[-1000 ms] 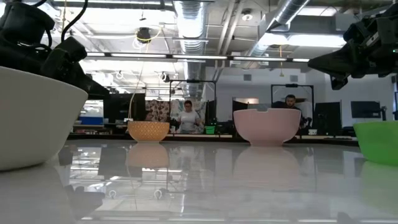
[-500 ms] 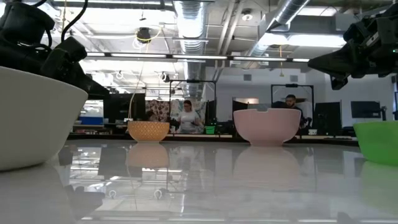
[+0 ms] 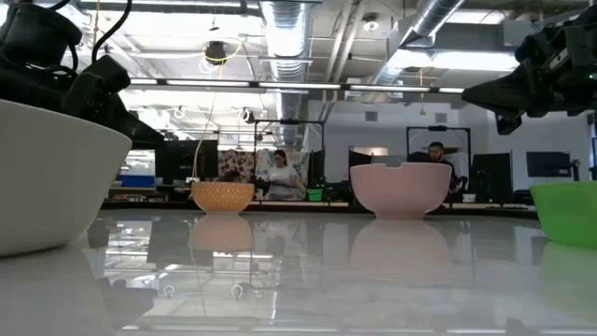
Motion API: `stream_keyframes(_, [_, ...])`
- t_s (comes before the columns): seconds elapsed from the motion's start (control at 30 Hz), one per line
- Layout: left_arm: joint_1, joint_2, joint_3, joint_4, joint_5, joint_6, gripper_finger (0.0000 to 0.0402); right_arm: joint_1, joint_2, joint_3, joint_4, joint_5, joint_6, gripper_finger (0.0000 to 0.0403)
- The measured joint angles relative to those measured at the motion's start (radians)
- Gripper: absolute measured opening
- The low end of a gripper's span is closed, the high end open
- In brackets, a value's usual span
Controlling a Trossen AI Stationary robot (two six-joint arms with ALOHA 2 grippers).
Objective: Nest bowls inside each other
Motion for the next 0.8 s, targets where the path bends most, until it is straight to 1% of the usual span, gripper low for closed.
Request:
stream_keyframes(0.2, [0.000,0.000,0.000,0.006,0.000,-0.003,0.0158,0.000,0.000,0.000,0.000,0.000,0.000,0.0028])
stream_keyframes(0.27, [0.000,0.000,0.000,0.007,0.004,-0.050,0.0158,0.000,0.000,0.000,0.000,0.000,0.000,0.0028])
stream_keyframes(0.33, [0.000,0.000,0.000,0.002,0.019,-0.130,0.0158,0.000,0.000,0.000,0.004,0.006,-0.010,0.0028])
stream_keyframes(0.43, [0.000,0.000,0.000,0.032,0.006,-0.175,0.0158,-0.007,0.000,-0.001,0.036,0.051,-0.011,0.0028])
stream_keyframes(0.53, [0.000,0.000,0.000,0.072,-0.004,-0.139,0.0158,-0.006,0.000,-0.001,0.090,0.055,0.082,0.0028])
stream_keyframes(0.6, [-0.001,0.000,0.000,0.103,0.031,-0.115,0.0158,-0.006,0.000,-0.001,0.143,0.058,0.118,0.0028])
stream_keyframes(0.7, [-0.002,0.000,0.000,0.146,0.089,-0.089,0.0158,-0.006,0.000,-0.001,0.248,0.095,0.159,0.0028])
stream_keyframes(0.8, [-0.002,0.000,0.003,0.176,0.118,-0.044,0.0158,-0.007,0.014,0.003,0.328,0.115,0.164,0.0028])
